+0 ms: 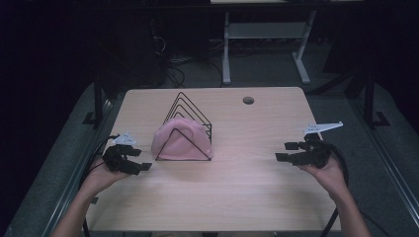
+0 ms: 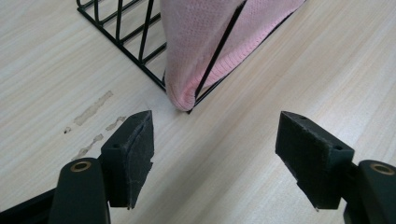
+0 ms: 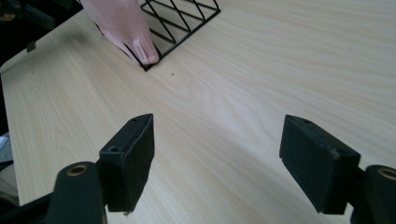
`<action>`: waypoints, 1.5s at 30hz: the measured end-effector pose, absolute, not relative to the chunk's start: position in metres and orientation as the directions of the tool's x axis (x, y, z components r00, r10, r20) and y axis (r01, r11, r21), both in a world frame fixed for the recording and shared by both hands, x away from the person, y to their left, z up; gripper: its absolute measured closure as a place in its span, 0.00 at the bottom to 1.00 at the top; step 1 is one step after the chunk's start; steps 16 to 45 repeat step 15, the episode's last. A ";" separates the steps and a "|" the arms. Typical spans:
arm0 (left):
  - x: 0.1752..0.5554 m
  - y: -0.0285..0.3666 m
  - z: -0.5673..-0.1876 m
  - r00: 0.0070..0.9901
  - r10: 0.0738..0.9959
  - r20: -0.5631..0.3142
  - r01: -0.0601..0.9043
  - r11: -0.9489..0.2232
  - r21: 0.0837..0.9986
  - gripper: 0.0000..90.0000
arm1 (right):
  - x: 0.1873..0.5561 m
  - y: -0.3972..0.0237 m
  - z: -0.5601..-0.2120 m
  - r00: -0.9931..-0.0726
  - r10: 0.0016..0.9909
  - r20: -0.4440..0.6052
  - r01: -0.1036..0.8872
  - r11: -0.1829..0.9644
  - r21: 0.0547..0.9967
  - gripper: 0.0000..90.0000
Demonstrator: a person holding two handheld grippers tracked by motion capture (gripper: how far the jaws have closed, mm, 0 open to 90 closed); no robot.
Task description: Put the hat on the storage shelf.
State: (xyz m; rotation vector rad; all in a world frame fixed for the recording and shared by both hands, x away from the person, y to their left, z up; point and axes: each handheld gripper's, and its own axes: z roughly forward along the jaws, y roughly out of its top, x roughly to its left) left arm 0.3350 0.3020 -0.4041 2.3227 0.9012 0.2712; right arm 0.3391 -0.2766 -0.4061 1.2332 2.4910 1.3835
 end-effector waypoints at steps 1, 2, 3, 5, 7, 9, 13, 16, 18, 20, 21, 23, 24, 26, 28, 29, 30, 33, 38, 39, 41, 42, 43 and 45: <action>0.334 0.302 -0.404 0.745 0.666 -0.033 0.537 -0.569 0.623 0.31 | 0.337 -0.278 -0.408 -0.682 0.655 0.326 0.624 0.288 0.727 0.29; 0.333 0.302 -0.404 0.745 0.666 -0.034 0.536 -0.567 0.626 0.31 | 0.335 -0.279 -0.410 -0.680 0.656 0.327 0.625 0.285 0.727 0.29; 0.332 0.302 -0.404 0.746 0.665 -0.033 0.533 -0.567 0.628 0.31 | 0.333 -0.280 -0.411 -0.680 0.657 0.327 0.626 0.287 0.725 0.29; 0.329 0.301 -0.405 0.744 0.666 -0.044 0.535 -0.555 0.637 0.31 | 0.328 -0.282 -0.415 -0.678 0.659 0.326 0.629 0.290 0.721 0.29; 0.326 0.300 -0.406 0.744 0.666 -0.050 0.536 -0.550 0.641 0.31 | 0.323 -0.283 -0.418 -0.677 0.659 0.329 0.631 0.289 0.720 0.29; 0.323 0.300 -0.408 0.746 0.663 -0.060 0.534 -0.542 0.648 0.30 | 0.318 -0.283 -0.421 -0.672 0.659 0.337 0.639 0.288 0.713 0.28; 0.313 0.299 -0.413 0.740 0.669 -0.066 0.530 -0.520 0.670 0.30 | 0.303 -0.282 -0.423 -0.680 0.668 0.303 0.629 0.319 0.709 0.27; 0.307 0.300 -0.416 0.736 0.673 -0.070 0.528 -0.507 0.682 0.30 | 0.295 -0.279 -0.425 -0.687 0.669 0.282 0.620 0.338 0.708 0.26; 0.307 0.300 -0.416 0.736 0.673 -0.070 0.528 -0.507 0.682 0.30 | 0.295 -0.279 -0.425 -0.687 0.669 0.282 0.620 0.338 0.708 0.26; 0.307 0.300 -0.416 0.736 0.673 -0.070 0.528 -0.507 0.682 0.30 | 0.295 -0.279 -0.425 -0.687 0.669 0.282 0.620 0.338 0.708 0.26; 0.307 0.300 -0.416 0.736 0.673 -0.070 0.528 -0.507 0.682 0.30 | 0.295 -0.279 -0.425 -0.687 0.669 0.282 0.620 0.338 0.708 0.26; 0.307 0.300 -0.416 0.736 0.673 -0.070 0.528 -0.507 0.682 0.30 | 0.295 -0.279 -0.425 -0.687 0.669 0.282 0.620 0.338 0.708 0.26; 0.307 0.300 -0.416 0.736 0.673 -0.070 0.528 -0.507 0.682 0.30 | 0.295 -0.279 -0.425 -0.687 0.669 0.282 0.620 0.338 0.708 0.26; 0.307 0.300 -0.416 0.736 0.673 -0.070 0.528 -0.507 0.682 0.30 | 0.295 -0.279 -0.425 -0.687 0.669 0.282 0.620 0.338 0.708 0.26; 0.307 0.300 -0.416 0.736 0.673 -0.070 0.528 -0.507 0.682 0.30 | 0.295 -0.279 -0.425 -0.687 0.669 0.282 0.620 0.338 0.708 0.26; 0.307 0.300 -0.416 0.736 0.673 -0.070 0.528 -0.507 0.682 0.30 | 0.295 -0.279 -0.425 -0.687 0.669 0.282 0.620 0.338 0.708 0.26; 0.307 0.300 -0.416 0.736 0.673 -0.070 0.528 -0.507 0.682 0.30 | 0.295 -0.279 -0.425 -0.687 0.669 0.282 0.620 0.338 0.708 0.26; 0.307 0.300 -0.416 0.736 0.673 -0.070 0.528 -0.507 0.682 0.30 | 0.295 -0.279 -0.425 -0.687 0.669 0.282 0.620 0.338 0.708 0.26; 0.307 0.300 -0.416 0.736 0.673 -0.070 0.528 -0.507 0.682 0.30 | 0.295 -0.279 -0.425 -0.687 0.669 0.282 0.620 0.338 0.708 0.26; 0.307 0.300 -0.416 0.736 0.673 -0.070 0.528 -0.507 0.682 0.30 | 0.295 -0.279 -0.425 -0.687 0.669 0.282 0.620 0.338 0.708 0.26; 0.307 0.300 -0.416 0.736 0.673 -0.070 0.528 -0.507 0.682 0.30 | 0.295 -0.279 -0.425 -0.687 0.669 0.282 0.620 0.338 0.708 0.26; 0.307 0.300 -0.416 0.736 0.673 -0.070 0.528 -0.507 0.682 0.30 | 0.295 -0.279 -0.425 -0.687 0.669 0.282 0.620 0.338 0.708 0.26; 0.307 0.300 -0.416 0.736 0.673 -0.070 0.528 -0.507 0.682 0.30 | 0.295 -0.279 -0.425 -0.687 0.669 0.282 0.620 0.338 0.708 0.26; 0.307 0.300 -0.416 0.736 0.673 -0.070 0.528 -0.507 0.682 0.30 | 0.295 -0.279 -0.425 -0.687 0.669 0.282 0.620 0.338 0.708 0.26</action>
